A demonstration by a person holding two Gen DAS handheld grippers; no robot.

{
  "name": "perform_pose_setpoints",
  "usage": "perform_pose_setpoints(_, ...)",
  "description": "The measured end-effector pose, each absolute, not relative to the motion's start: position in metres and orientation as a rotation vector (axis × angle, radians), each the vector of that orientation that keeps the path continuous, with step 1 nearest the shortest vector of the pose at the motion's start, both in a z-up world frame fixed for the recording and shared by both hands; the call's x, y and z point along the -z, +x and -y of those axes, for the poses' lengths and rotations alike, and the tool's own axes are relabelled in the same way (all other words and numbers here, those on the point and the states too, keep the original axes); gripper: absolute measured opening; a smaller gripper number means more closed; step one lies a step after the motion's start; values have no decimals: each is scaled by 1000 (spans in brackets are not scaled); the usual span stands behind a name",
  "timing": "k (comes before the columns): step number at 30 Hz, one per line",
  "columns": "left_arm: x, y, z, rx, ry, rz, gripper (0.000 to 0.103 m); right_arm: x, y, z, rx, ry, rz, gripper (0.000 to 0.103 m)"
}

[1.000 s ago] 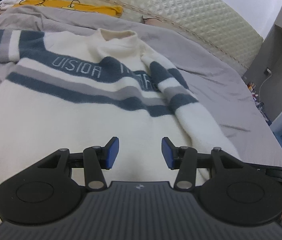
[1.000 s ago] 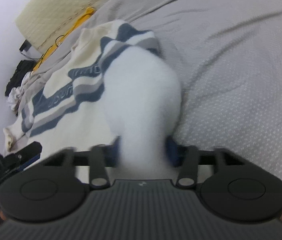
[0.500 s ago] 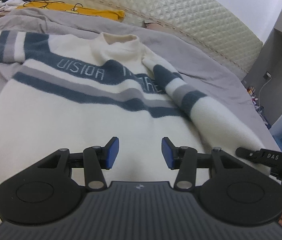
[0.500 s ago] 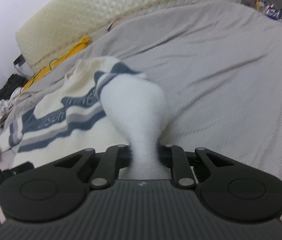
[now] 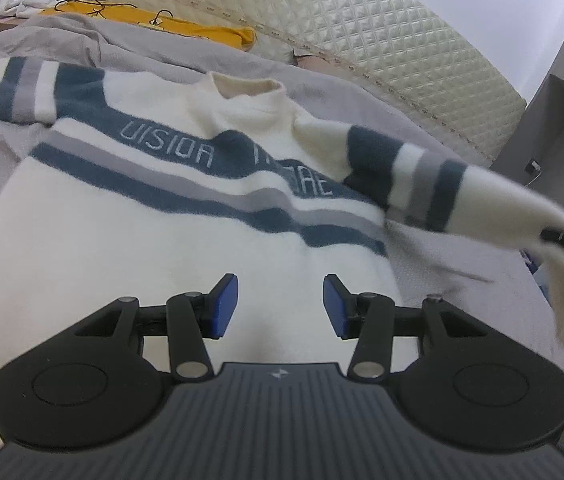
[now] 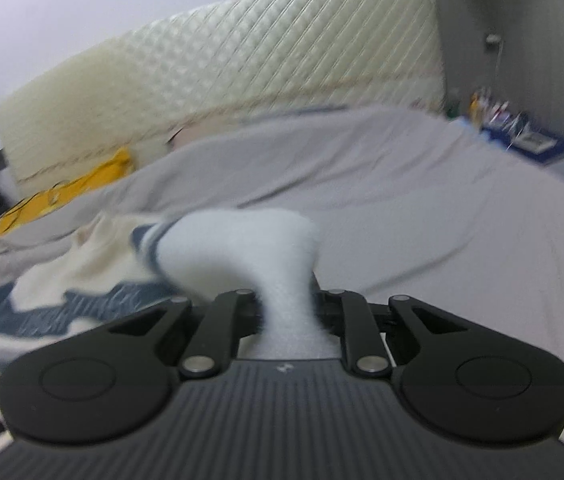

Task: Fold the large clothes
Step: 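Grasp the other sleeve with the right gripper and pull it outward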

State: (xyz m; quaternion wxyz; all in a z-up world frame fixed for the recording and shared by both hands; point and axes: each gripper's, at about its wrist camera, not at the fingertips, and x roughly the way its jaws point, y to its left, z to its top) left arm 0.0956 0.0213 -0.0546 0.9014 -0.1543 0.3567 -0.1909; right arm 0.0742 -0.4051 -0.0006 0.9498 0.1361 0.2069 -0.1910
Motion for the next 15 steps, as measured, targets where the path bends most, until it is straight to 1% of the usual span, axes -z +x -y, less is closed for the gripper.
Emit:
perform_pose_setpoints(8,64,106,-25,376,-336,-772,53,-18,128,477,567,298,-332,17)
perform_pose_setpoints(12,71,113,-28,351,-336,-788,53,-12,165,508,623,307,-338,17)
perform_pose_setpoints(15,76,121,-31,341,-353,-805,53,6,185,527,639,291,-363,17)
